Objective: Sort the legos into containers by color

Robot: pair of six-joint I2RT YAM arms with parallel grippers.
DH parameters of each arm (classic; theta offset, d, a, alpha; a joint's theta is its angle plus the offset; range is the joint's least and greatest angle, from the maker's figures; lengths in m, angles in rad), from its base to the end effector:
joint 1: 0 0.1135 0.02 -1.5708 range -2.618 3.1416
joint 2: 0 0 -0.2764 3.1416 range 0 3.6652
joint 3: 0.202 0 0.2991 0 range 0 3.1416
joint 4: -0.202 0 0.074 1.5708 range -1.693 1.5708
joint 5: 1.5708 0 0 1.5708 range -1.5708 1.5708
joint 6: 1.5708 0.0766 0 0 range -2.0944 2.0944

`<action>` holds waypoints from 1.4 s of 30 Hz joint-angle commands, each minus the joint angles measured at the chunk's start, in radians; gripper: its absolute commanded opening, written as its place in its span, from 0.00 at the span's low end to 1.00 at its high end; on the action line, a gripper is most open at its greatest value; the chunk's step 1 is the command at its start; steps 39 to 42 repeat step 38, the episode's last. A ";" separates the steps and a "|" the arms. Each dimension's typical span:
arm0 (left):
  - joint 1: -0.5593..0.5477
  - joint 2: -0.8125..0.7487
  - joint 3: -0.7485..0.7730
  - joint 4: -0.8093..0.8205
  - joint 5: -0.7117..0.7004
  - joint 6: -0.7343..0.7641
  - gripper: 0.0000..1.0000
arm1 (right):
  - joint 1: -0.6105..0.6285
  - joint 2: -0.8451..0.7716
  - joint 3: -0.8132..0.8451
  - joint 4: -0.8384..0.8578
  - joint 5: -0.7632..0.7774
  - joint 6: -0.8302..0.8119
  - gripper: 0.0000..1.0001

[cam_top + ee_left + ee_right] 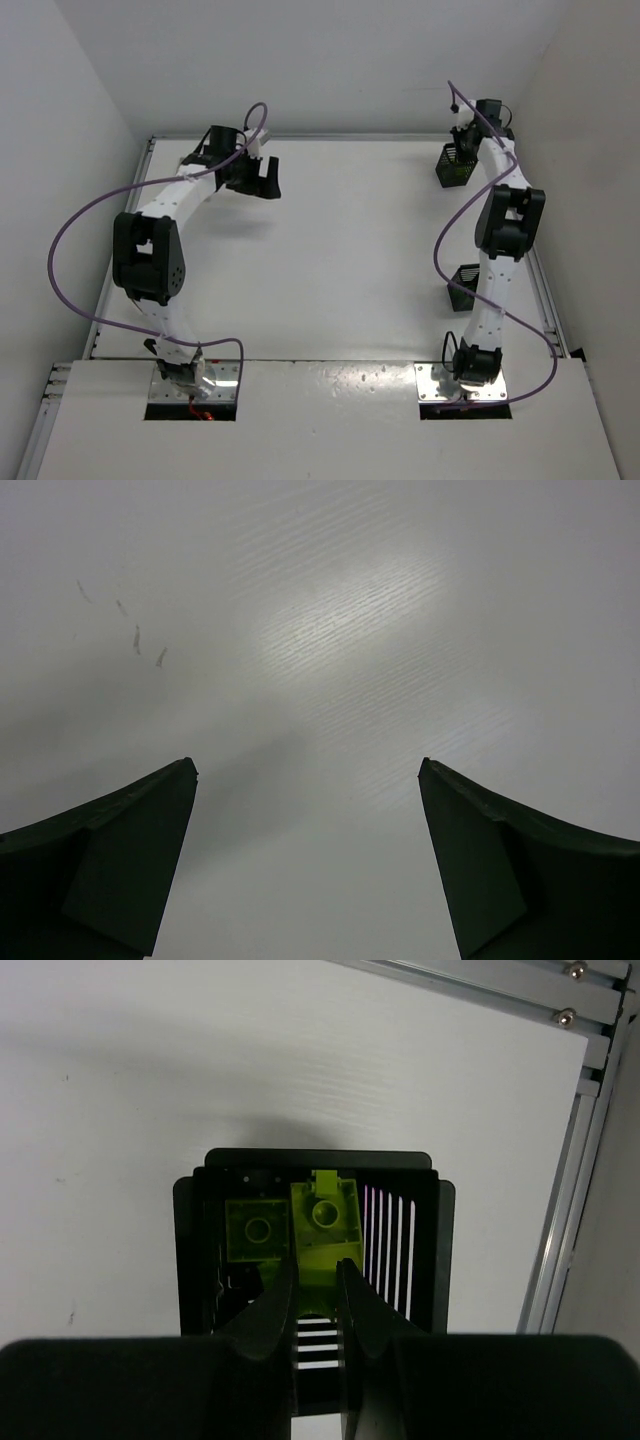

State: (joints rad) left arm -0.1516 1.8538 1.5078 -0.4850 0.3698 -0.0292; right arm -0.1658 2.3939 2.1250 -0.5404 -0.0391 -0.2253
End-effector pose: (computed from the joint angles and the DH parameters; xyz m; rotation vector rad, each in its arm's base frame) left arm 0.4814 -0.1016 0.2286 0.3188 2.3722 -0.5282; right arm 0.6169 -0.1002 0.1725 -0.0895 2.3821 -0.1397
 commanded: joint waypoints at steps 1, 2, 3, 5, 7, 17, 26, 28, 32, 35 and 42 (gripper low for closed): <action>-0.003 0.008 0.049 -0.010 -0.025 0.005 1.00 | 0.008 0.001 0.084 0.023 -0.021 0.032 0.00; -0.003 0.008 0.049 -0.010 -0.038 0.005 1.00 | 0.008 0.001 0.084 0.023 -0.021 0.032 0.00; -0.003 0.008 0.058 -0.021 -0.038 0.005 1.00 | 0.008 0.001 0.084 0.023 -0.021 0.032 0.00; -0.003 0.018 0.068 -0.033 -0.039 0.005 1.00 | 0.008 0.001 0.084 0.023 -0.021 0.032 0.03; -0.003 0.018 0.068 -0.033 -0.039 0.005 1.00 | 0.008 0.001 0.084 0.023 -0.045 0.041 0.16; 0.017 0.027 0.110 -0.033 -0.009 -0.005 1.00 | 0.028 -0.151 0.066 -0.032 -0.209 0.041 0.57; 0.062 -0.060 0.039 -0.070 -0.028 0.015 1.00 | 0.015 -0.606 -0.590 0.063 -0.455 -0.023 0.66; 0.093 -0.119 -0.001 -0.070 -0.006 0.026 1.00 | 0.003 -0.668 -0.669 0.063 -0.437 -0.032 0.66; 0.177 -0.201 -0.098 -0.081 0.017 0.047 1.00 | -0.009 -0.811 -0.891 0.071 -0.384 0.016 0.67; 0.205 -0.243 -0.167 -0.104 -0.012 0.070 1.00 | -0.018 -0.904 -0.997 0.105 -0.374 0.073 0.68; 0.219 -0.262 -0.190 -0.104 -0.026 0.080 1.00 | -0.029 -0.931 -1.034 0.115 -0.326 0.125 0.69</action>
